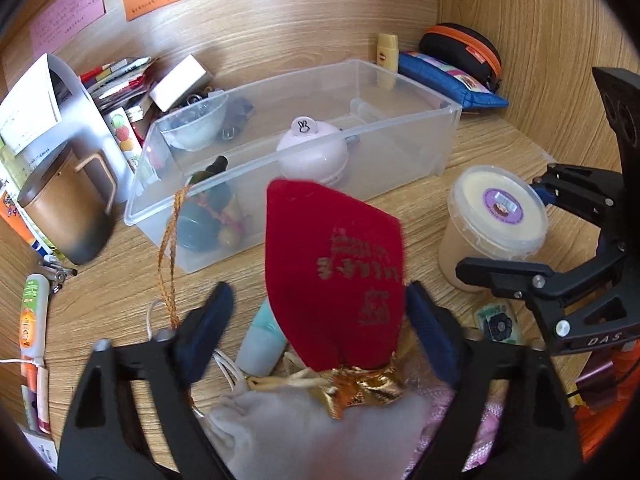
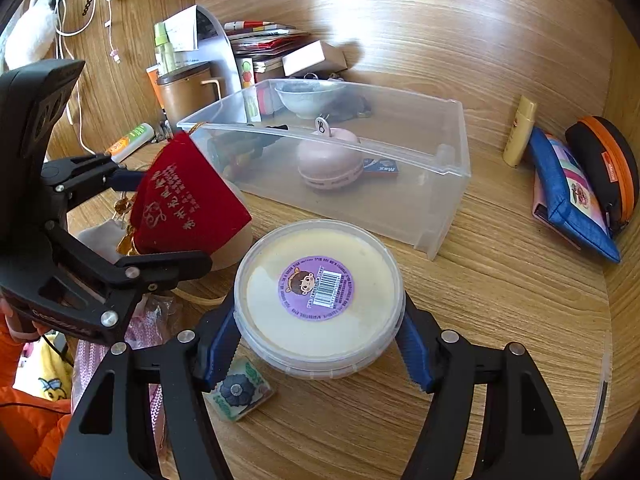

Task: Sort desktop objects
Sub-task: 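Grasp the cream tub with the right tool while the left tool grasps the red velvet pouch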

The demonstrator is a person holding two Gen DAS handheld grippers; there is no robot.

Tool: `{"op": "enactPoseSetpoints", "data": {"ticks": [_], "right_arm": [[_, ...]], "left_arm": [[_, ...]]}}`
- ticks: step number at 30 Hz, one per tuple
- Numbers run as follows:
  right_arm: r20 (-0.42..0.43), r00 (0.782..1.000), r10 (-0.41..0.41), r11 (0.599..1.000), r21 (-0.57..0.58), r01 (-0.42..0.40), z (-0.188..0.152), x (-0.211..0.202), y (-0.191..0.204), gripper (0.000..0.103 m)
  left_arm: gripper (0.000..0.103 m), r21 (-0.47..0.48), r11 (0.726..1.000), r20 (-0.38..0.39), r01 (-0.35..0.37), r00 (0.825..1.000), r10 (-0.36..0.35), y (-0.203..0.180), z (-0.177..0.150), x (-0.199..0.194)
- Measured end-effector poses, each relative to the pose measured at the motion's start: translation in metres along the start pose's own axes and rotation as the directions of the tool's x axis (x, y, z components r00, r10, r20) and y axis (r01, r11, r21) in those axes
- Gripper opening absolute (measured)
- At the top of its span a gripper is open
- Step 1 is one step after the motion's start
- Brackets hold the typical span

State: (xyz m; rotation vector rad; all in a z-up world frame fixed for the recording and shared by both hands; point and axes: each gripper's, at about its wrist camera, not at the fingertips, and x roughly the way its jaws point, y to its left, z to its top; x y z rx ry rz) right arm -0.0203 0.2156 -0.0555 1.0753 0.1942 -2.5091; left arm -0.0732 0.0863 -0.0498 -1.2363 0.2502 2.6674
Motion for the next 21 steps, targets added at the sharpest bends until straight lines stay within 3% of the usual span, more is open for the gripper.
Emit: {"op": "enactPoseSetpoints", "data": {"ticks": [5, 12, 21], "right_arm": [[0.004, 1.0, 0.001, 1.0, 0.017, -0.001, 0.001, -0.001, -0.003, 0.065], [0.018, 1.0, -0.007, 0.999, 0.037, 0.006, 0.008, -0.006, -0.013, 0.065], [0.046, 0.999, -0.025, 0.999, 0.039, 0.023, 0.018, -0.016, -0.019, 0.065]], "left_arm": [[0.055, -0.017, 1.0, -0.029, 0.021, 0.999, -0.022, 0.0, -0.001, 0.008], [0.036, -0.001, 0.999, 0.001, 0.053, 0.999, -0.053, -0.003, -0.003, -0.001], [0.032, -0.041, 0.996, 0.053, 0.081, 0.996, -0.079, 0.007, 0.001, -0.017]]}}
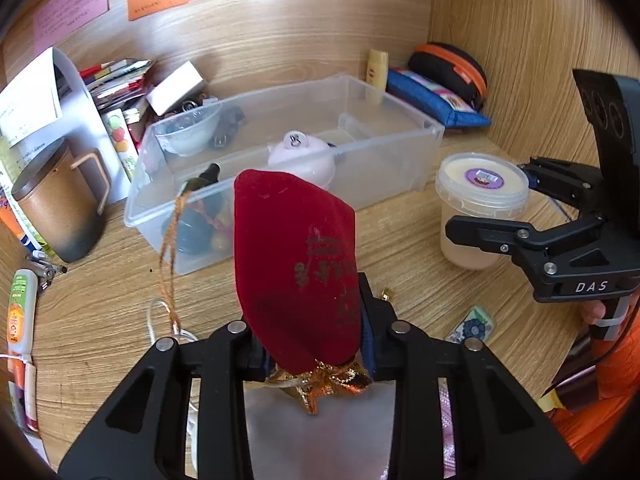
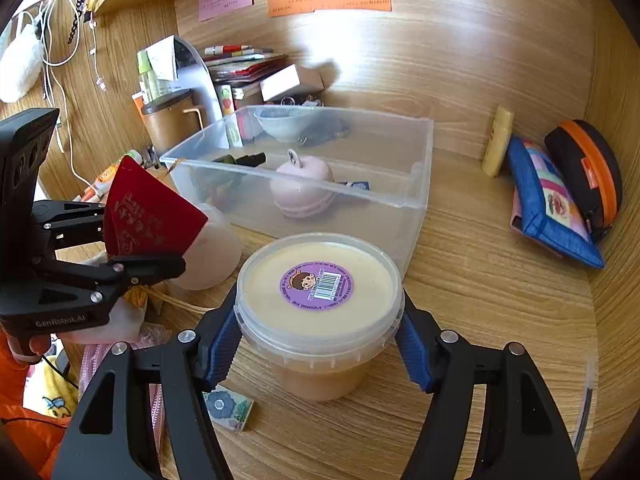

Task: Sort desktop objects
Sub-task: 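Grasp the cream tub with the right tool while the left tool grasps the red velvet pouch, then carry the cream tub and red pouch over the clear box with both tools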

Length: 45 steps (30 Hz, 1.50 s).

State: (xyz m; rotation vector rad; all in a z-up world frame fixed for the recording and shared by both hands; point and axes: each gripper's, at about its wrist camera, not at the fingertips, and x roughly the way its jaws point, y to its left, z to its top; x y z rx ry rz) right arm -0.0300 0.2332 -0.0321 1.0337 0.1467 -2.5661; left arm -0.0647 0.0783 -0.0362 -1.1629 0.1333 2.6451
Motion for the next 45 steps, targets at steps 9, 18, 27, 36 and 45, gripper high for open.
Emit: {"op": "enactPoseSetpoints", "data": {"ticks": [9, 18, 27, 36, 45], "right_arm": [[0.036, 0.999, -0.015, 1.0, -0.016, 0.015, 0.012, -0.011, 0.0, 0.065], [0.069, 0.997, -0.02, 0.999, -0.037, 0.023, 0.023, -0.018, 0.004, 0.065], [0.056, 0.998, -0.01, 0.999, -0.044, 0.012, 0.026, -0.011, 0.009, 0.065], [0.086, 0.996, -0.009, 0.998, -0.055, 0.014, 0.04, -0.017, 0.013, 0.065], [0.118, 0.993, -0.008, 0.997, -0.074, 0.016, 0.061, -0.022, 0.013, 0.065]], "left_arm": [[0.032, -0.042, 0.998, 0.058, 0.041, 0.998, -0.038, 0.01, 0.006, -0.015], [0.024, -0.067, 0.995, 0.108, 0.073, 0.992, -0.066, 0.018, 0.014, -0.024], [0.009, -0.087, 0.994, 0.116, 0.059, 0.992, -0.049, 0.023, 0.002, -0.034], [0.007, -0.083, 0.995, 0.175, 0.06, 0.983, -0.045, 0.028, 0.015, -0.055], [0.007, -0.096, 0.99, 0.203, 0.104, 0.976, -0.083, 0.038, 0.033, -0.056]]}}
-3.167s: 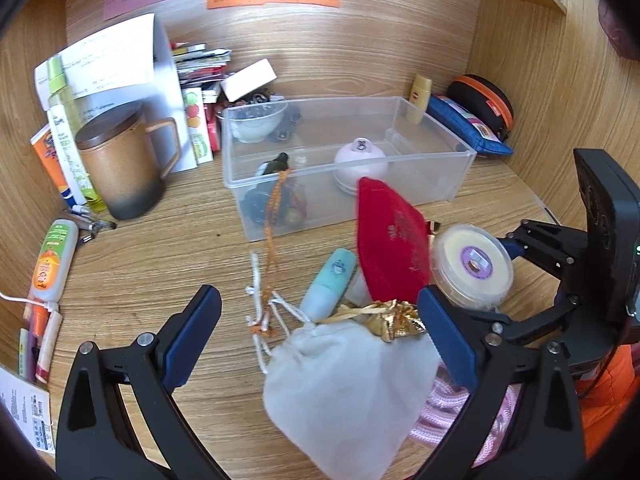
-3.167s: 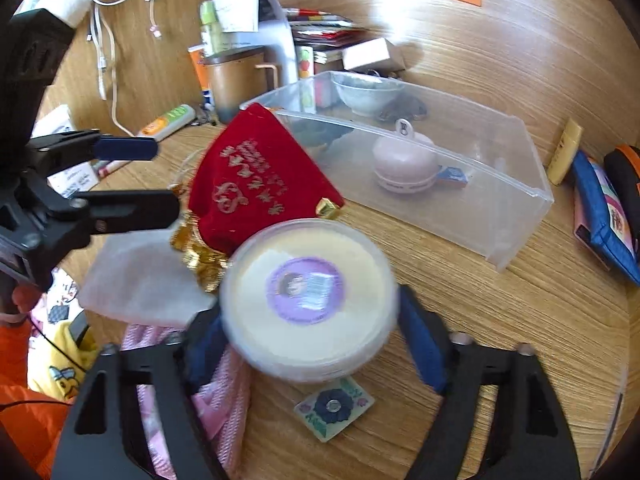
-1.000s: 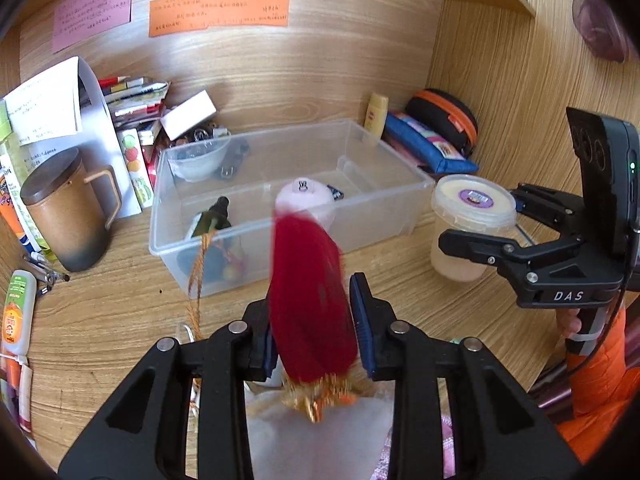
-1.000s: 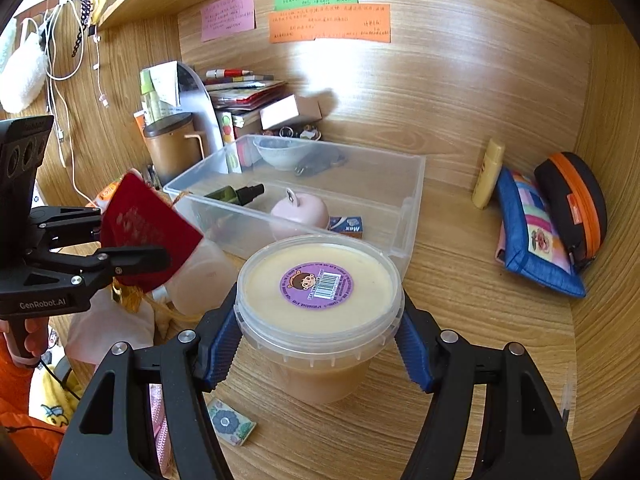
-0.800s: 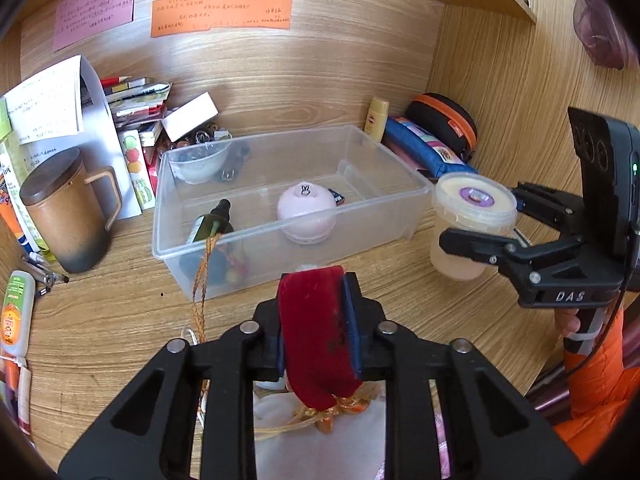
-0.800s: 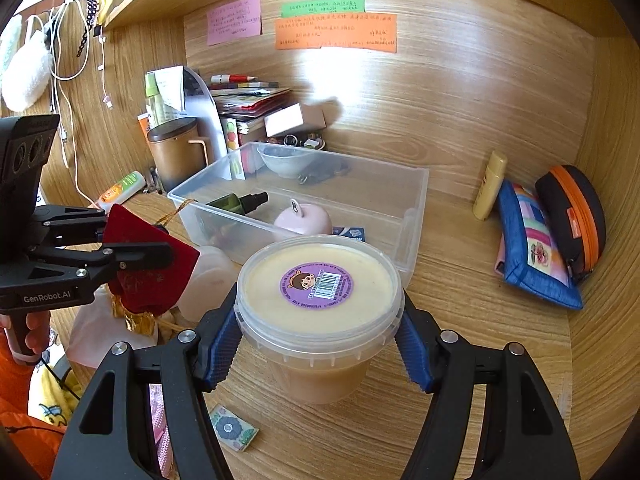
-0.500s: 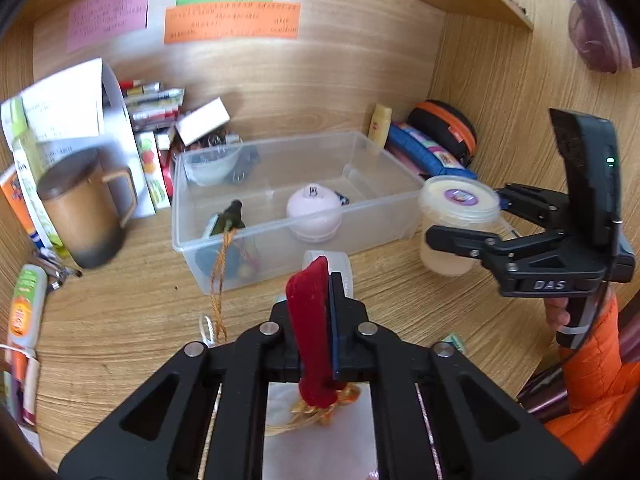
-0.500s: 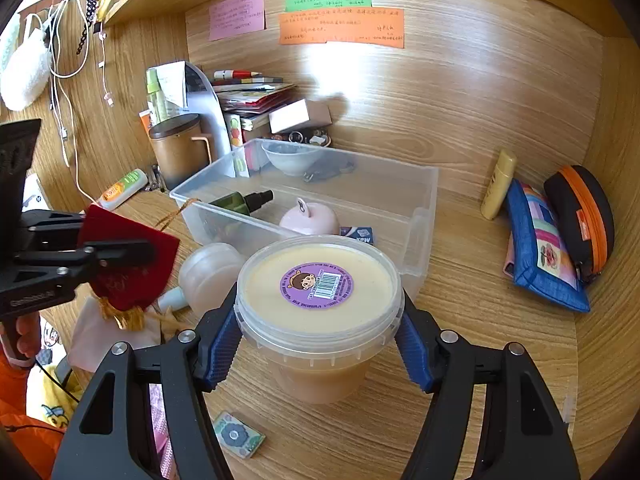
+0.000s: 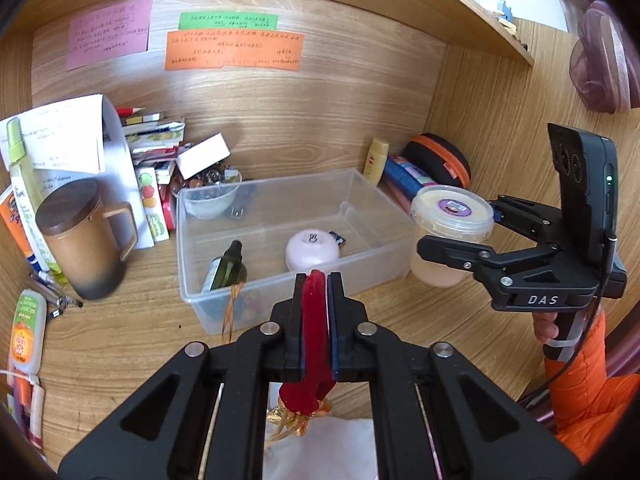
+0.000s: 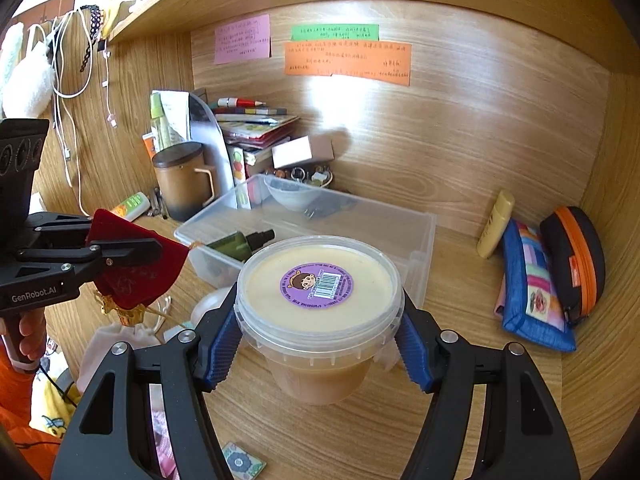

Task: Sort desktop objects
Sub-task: 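Carry the cream tub and red pouch over the clear box with both tools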

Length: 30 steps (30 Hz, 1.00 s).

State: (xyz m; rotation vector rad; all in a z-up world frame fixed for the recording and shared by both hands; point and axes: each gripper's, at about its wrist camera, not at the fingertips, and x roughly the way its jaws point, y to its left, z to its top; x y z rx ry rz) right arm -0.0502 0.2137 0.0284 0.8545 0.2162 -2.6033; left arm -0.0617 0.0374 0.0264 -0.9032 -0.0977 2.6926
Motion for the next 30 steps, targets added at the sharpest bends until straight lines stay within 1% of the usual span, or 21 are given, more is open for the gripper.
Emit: {"op": "enactPoseSetpoints", "data": {"ticks": [3, 10, 19, 30], "right_arm": [[0.005, 1.0, 0.004, 1.0, 0.005, -0.004, 0.006, 0.002, -0.003, 0.065], [0.014, 1.0, 0.013, 1.0, 0.022, -0.013, 0.018, 0.006, -0.009, 0.065], [0.022, 1.0, 0.007, 0.999, 0.039, -0.008, 0.032, 0.013, -0.023, 0.065], [0.003, 1.0, 0.006, 0.998, 0.057, -0.006, 0.046, 0.033, -0.039, 0.065]], "left_arm": [[0.007, -0.003, 1.0, 0.009, 0.015, 1.0, -0.015, 0.002, 0.009, -0.001], [0.007, -0.005, 1.0, 0.035, 0.017, 0.999, -0.017, 0.009, 0.032, -0.005], [0.007, -0.006, 0.999, 0.05, 0.034, 0.998, -0.033, 0.013, 0.057, 0.006], [0.007, -0.021, 0.999, 0.01, 0.042, 0.999, -0.042, 0.023, 0.079, 0.037]]}}
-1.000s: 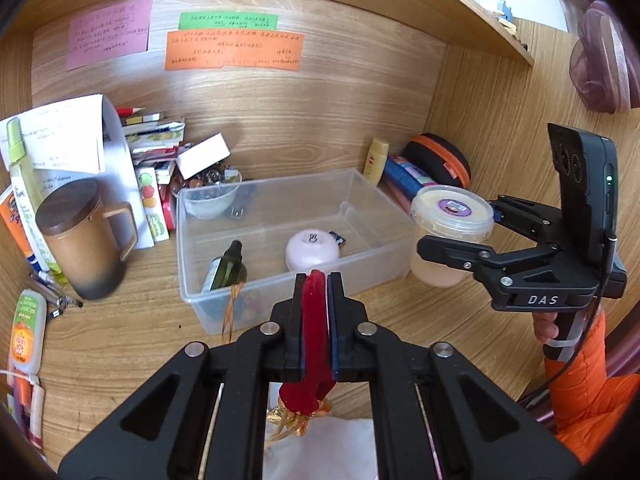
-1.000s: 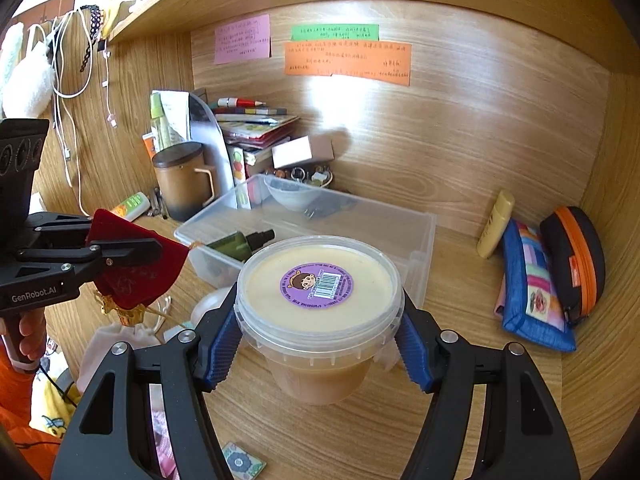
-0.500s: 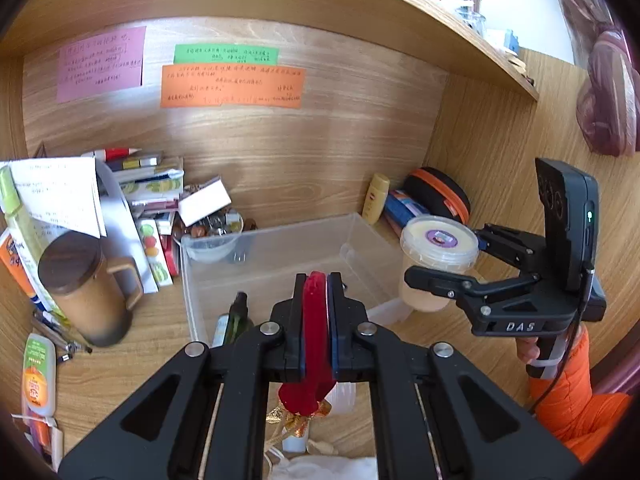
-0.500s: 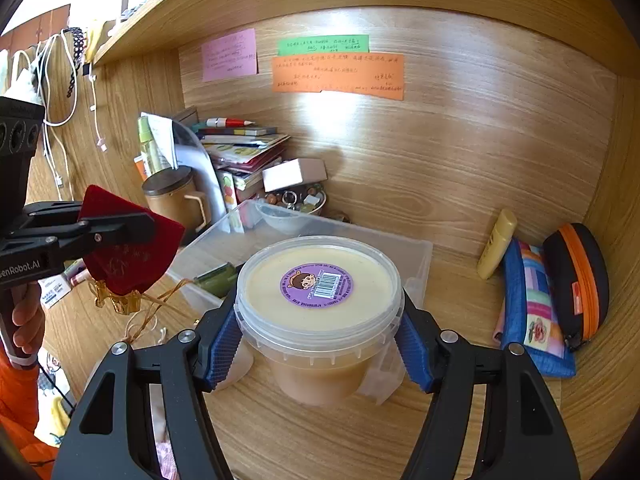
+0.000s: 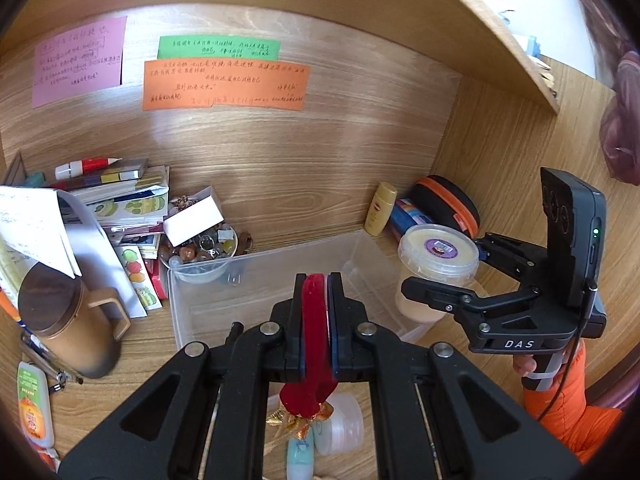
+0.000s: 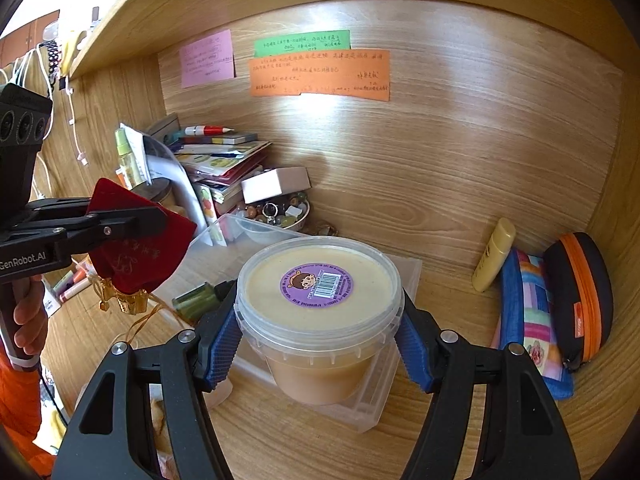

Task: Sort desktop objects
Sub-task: 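Carry the cream tub and red pouch over the clear box with both tools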

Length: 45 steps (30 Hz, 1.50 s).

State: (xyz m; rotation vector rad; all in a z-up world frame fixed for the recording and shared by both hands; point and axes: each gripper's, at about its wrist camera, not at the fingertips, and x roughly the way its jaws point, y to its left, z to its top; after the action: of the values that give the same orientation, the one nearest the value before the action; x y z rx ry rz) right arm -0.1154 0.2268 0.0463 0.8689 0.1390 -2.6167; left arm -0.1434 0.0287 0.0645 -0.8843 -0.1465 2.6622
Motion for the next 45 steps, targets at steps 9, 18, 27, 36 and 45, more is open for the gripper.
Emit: {"op": "enactPoseSetpoints", "data": {"ticks": [9, 18, 27, 36, 45], "right_arm": [[-0.032, 0.999, 0.008, 1.0, 0.024, -0.007, 0.009, 0.027, -0.007, 0.065], [-0.067, 0.998, -0.01, 1.0, 0.024, 0.012, 0.016, 0.047, -0.011, 0.065], [-0.118, 0.993, -0.024, 1.0, 0.018, 0.026, 0.016, 0.072, -0.013, 0.065], [-0.176, 0.984, -0.043, 0.999, 0.025, 0.048, 0.007, 0.098, -0.016, 0.065], [-0.223, 0.973, -0.063, 0.998, 0.012, 0.068, -0.001, 0.113, -0.02, 0.065]], "left_arm": [[0.007, -0.036, 0.999, 0.0, 0.024, 1.0, -0.024, 0.012, 0.017, 0.023], [0.007, -0.041, 0.999, -0.038, -0.01, 0.999, 0.008, 0.024, 0.028, 0.055], [0.007, -0.055, 0.997, -0.082, -0.059, 0.995, 0.054, 0.036, 0.024, 0.083], [0.007, -0.06, 0.996, -0.13, -0.063, 0.99, 0.055, 0.038, 0.022, 0.1], [0.007, -0.043, 0.995, -0.161, -0.093, 0.983, 0.085, 0.038, 0.016, 0.111]]}}
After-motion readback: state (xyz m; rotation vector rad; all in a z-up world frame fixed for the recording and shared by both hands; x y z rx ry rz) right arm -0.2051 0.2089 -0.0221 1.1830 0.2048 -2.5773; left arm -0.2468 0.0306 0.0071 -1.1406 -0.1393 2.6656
